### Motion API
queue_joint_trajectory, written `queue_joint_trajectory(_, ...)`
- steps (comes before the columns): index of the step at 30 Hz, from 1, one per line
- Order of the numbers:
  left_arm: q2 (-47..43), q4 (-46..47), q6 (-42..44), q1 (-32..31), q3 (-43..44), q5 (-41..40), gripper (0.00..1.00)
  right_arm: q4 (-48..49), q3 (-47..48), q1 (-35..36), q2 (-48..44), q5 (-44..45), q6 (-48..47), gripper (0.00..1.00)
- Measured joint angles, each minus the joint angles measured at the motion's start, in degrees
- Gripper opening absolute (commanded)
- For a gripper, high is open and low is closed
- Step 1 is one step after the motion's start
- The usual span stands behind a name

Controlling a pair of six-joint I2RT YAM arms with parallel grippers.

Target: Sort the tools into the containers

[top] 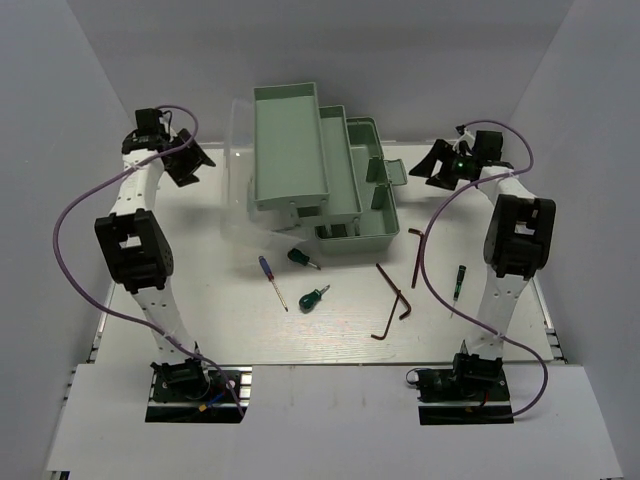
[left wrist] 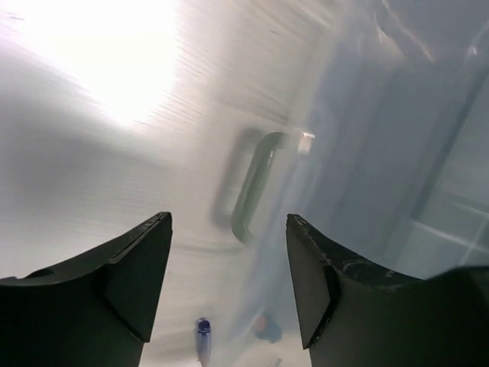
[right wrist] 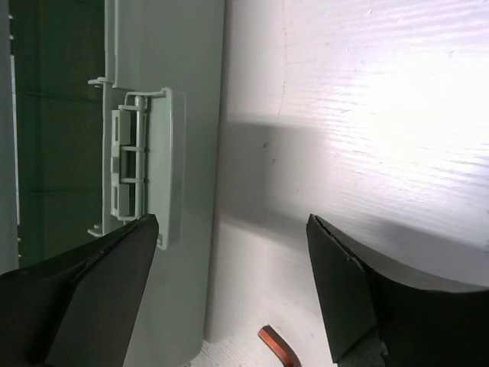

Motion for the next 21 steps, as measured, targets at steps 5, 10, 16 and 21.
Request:
queue_joint_trajectory(5, -4.0, -2.0, 0.2, 3.3, -2.1, -4.5, 0.61, -1.2, -3.7, -1.9, -5.4, -0.3, -3.8, 0.78)
queue_joint_trajectory(10, -13.6, -0.9, 2.8, 2.0, -9.1, -6.6, 0.22, -6.0, -9.4, -2.9, -14.5, 0.2, -16.9, 0.15)
queue_joint_trajectory(16, -32.3, -0.1, 7.3, -4.3, -26.3, -6.9, 0.45, -16.3, -15.2, -1.9, -22.2, 7.6, -28.8, 0.60)
queue_joint_trajectory(21, -45.4, -3.8, 8.8, -7.5, -37.0, -5.4, 0.51, -22.5, -19.6, -1.3, -20.8, 11.9, -31.3, 0.63)
